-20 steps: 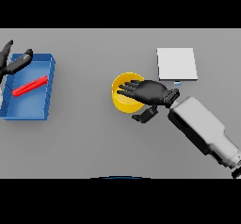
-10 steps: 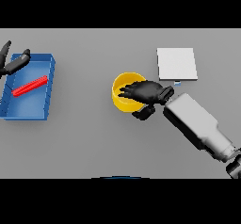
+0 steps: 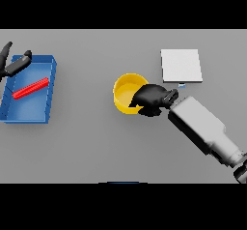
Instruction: Pick up the red beaker and tilt it to pour out 1 green nut into yellow bowl. Pick up the yellow bowl and place it on the metallic measuring scale.
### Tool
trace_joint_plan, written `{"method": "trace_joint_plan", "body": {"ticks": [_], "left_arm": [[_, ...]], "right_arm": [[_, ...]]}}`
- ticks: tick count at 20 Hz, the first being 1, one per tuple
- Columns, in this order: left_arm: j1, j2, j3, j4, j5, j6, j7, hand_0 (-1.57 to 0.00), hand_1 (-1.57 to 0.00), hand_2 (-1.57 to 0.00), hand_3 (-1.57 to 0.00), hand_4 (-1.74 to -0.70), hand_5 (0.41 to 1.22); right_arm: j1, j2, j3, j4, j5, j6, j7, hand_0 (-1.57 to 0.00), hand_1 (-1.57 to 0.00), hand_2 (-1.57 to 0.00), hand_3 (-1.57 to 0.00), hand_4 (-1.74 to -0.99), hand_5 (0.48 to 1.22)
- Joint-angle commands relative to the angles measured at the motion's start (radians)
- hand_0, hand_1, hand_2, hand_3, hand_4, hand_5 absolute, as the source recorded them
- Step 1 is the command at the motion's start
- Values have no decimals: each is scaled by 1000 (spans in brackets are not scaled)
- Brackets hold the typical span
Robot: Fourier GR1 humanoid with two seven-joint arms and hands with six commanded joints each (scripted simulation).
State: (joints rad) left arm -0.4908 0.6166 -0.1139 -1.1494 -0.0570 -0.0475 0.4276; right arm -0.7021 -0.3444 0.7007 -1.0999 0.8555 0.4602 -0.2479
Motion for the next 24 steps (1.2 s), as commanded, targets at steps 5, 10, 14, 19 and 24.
{"method": "trace_joint_plan", "body": {"ticks": [5, 10, 14, 19, 24], "left_arm": [[-18, -8, 5, 10, 12, -7, 3, 1, 1, 1, 1, -786, 704], [0, 1, -5, -4, -8, 4, -13, 1, 1, 1, 1, -771, 707], [-16, -3, 3, 2, 10, -10, 2, 1, 1, 1, 1, -782, 702], [-11, 0, 15, -5, 27, -15, -13, 1, 1, 1, 1, -800, 704], [0, -6, 19, -27, 43, -10, 35, 1, 1, 1, 1, -831, 728]], "right_arm": [[-14, -13, -9, -28, -13, 22, 11, -1494, -1491, -1362, -1198, -1714, 1203], [-45, -52, -56, -84, -53, 86, 39, -1546, -1545, -1459, -1160, -1732, 1215], [-39, -84, -79, -152, -57, 116, 102, -1561, -1560, -1433, -1215, -1737, 1219], [-49, -92, -119, -191, -77, 140, 163, -1520, -1567, -1520, -1179, -1740, 1219], [-85, -151, -170, -123, -69, 71, 146, -1554, -1570, -1517, -1166, -1741, 1220]]}}
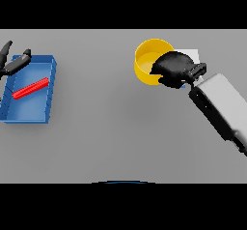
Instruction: Pick up the red beaker and tilt it to pour out 1 green nut into yellow bowl. Pick up the yellow bowl and place it on the metallic measuring scale.
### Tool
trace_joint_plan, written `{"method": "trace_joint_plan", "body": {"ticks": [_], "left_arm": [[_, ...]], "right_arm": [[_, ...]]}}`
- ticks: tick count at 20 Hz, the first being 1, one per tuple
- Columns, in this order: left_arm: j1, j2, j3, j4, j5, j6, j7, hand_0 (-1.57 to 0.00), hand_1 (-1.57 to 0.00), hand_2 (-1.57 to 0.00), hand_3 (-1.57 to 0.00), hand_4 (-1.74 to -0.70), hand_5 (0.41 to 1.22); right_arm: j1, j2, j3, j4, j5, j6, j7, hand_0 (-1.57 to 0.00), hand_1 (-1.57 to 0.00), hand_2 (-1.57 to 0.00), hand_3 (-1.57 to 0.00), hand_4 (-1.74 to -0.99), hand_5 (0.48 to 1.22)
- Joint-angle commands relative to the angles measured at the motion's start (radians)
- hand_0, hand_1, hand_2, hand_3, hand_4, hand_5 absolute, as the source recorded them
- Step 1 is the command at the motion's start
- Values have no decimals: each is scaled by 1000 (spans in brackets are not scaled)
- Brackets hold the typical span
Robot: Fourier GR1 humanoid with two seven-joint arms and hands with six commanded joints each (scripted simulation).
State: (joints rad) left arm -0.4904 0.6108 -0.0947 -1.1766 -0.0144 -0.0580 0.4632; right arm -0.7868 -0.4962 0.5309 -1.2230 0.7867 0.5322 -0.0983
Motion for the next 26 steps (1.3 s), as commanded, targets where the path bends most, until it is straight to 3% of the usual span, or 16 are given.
{"method": "trace_joint_plan", "body": {"ticks": [1, 7, 11, 16, 25, 26], "left_arm": [[4, 2, 0, -11, -1, 3, -4, 1, 1, 1, 1, -834, 733], [9, 3, -2, -24, -7, 17, 32, 1, 1, 1, 1, -852, 758], [19, 10, 2, -62, 6, 18, 69, 1, 1, 1, 1, -858, 768], [11, 1, -10, -54, -4, 19, 82, 1, 1, 1, 1, -863, 797], [8, 10, -8, -60, -1, 9, 84, 1, 1, 1, 1, -845, 788], [10, 7, -8, -57, 1, 9, 86, 1, 1, 1, 1, -844, 783]], "right_arm": [[-17, 0, -10, 32, 6, -25, -4, -1558, -1570, -1528, -1159, -1741, 1221], [-51, -33, -56, 190, 19, -130, -35, -1567, -1571, -1556, -1155, -1741, 1221], [-80, -15, -78, 338, 28, -189, -32, -1570, -1571, -1533, -1159, -1741, 1221], [-104, 1, -92, 491, 42, -267, -76, -1571, -1571, -1428, -1290, -1741, 1221], [-117, 36, -98, 606, 34, -279, -84, -1571, -1571, -1382, -1417, -1741, 1221], [-117, 32, -96, 613, 36, -288, -105, -1571, -1571, -1374, -1448, -1741, 1221]]}}
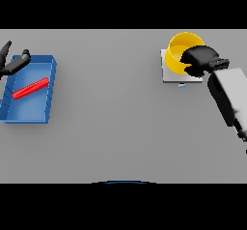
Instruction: Pick up the red beaker and tilt it to pour out 1 green nut into yellow bowl. Pick up the yellow bowl and place it on the metallic measuring scale.
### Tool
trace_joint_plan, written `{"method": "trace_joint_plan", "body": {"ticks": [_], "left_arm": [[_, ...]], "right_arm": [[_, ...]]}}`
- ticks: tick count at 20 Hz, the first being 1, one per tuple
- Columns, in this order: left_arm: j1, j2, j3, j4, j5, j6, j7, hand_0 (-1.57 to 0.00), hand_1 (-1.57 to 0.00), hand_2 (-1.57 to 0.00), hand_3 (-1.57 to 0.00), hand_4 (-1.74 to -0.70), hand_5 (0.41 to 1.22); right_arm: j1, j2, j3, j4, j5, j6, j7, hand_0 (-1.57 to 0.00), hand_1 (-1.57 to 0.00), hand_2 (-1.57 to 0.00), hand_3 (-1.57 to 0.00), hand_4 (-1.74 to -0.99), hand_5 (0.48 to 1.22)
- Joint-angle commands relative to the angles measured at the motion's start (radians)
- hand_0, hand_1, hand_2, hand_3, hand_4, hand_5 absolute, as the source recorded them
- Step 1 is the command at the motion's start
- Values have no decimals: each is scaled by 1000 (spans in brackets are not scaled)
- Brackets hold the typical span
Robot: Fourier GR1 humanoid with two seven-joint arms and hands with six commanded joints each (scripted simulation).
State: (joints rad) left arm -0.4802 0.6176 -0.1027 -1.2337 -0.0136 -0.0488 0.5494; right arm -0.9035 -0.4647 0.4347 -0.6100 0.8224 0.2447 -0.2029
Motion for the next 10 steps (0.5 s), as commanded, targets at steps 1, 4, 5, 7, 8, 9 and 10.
{"method": "trace_joint_plan", "body": {"ticks": [1, 4, 5, 7, 8, 9, 10], "left_arm": [[5, -6, -6, 1, -4, 2, -5, 1, 1, 1, 1, -842, 780], [-11, 1, -2, 12, -5, -5, -2, 1, 1, 1, 1, -837, 773], [-6, 6, -3, -1, -3, -8, -7, 1, 1, 1, 1, -836, 774], [3, 12, 5, -1, 1, -7, -6, 1, 1, 1, 1, -835, 768], [7, 0, 3, -6, 8, -5, -7, 1, 1, 1, 1, -839, 764], [10, -3, 1, 0, 10, -9, -11, 1, 1, 1, 1, -840, 764], [5, -1, 0, 0, 6, -8, -12, 1, 1, 1, 1, -837, 760]], "right_arm": [[-3, -1, -4, 3, -3, 2, 7, -1571, -1571, -1404, -1376, -1741, 1221], [-3, -2, -7, 5, -7, 15, 21, -1471, -1285, -1178, -959, -1632, 1145], [-1, 3, -13, -2, -18, 24, 32, -1335, -1125, -1007, -816, -1592, 1074], [10, 13, -28, -5, -40, 46, 50, -946, -811, -708, -576, -1535, 965], [2, 10, -33, 2, -46, 58, 43, -757, -673, -579, -476, -1513, 923], [-3, 15, -38, 9, -50, 68, 59, -605, -556, -470, -391, -1496, 890], [-5, 16, -38, 8, -52, 72, 56, -484, -459, -376, -318, -1485, 863]]}}
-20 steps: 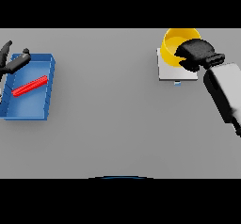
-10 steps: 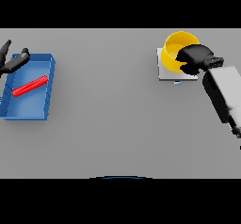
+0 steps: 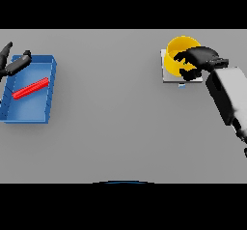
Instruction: Pick up the red beaker and tilt it to pour out 1 green nut into yellow bowl. Pick up the yellow bowl and place it on the metallic measuring scale.
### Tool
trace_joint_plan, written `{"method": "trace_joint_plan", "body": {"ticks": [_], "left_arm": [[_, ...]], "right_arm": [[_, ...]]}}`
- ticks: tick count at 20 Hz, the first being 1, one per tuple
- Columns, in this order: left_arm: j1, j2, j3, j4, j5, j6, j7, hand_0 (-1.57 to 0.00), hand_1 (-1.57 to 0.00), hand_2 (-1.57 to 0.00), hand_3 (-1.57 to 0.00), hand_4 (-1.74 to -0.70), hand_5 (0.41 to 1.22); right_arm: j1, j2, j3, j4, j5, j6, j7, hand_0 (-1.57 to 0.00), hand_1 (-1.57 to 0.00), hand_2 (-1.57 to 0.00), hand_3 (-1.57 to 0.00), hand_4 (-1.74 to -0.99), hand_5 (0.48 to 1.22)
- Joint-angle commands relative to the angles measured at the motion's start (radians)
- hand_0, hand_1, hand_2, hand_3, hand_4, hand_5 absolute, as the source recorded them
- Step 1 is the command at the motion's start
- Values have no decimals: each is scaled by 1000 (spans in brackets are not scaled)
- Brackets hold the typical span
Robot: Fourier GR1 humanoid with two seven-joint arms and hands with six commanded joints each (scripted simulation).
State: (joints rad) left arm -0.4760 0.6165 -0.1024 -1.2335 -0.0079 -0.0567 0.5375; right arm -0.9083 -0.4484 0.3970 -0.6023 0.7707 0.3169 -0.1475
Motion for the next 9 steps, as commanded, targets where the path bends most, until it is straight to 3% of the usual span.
{"method": "trace_joint_plan", "body": {"ticks": [1, 4, 9], "left_arm": [[-5, 6, -1, 11, -4, -6, 6, 1, 1, 1, 1, -831, 754], [-7, -7, -6, 10, -5, 1, 8, 1, 1, 1, 1, -835, 752], [10, -3, -2, -8, -4, 10, -1, 1, 1, 1, 1, -833, 760]], "right_arm": [[7, -1, 4, -1, 3, -5, -7, -387, -380, -300, -258, -1476, 847], [1, -8, 18, 1, 17, -1, -19, -198, -194, -153, -131, -1435, 817], [12, -14, 25, 0, 22, 17, -5, -64, -63, -50, -42, -1390, 779]]}}
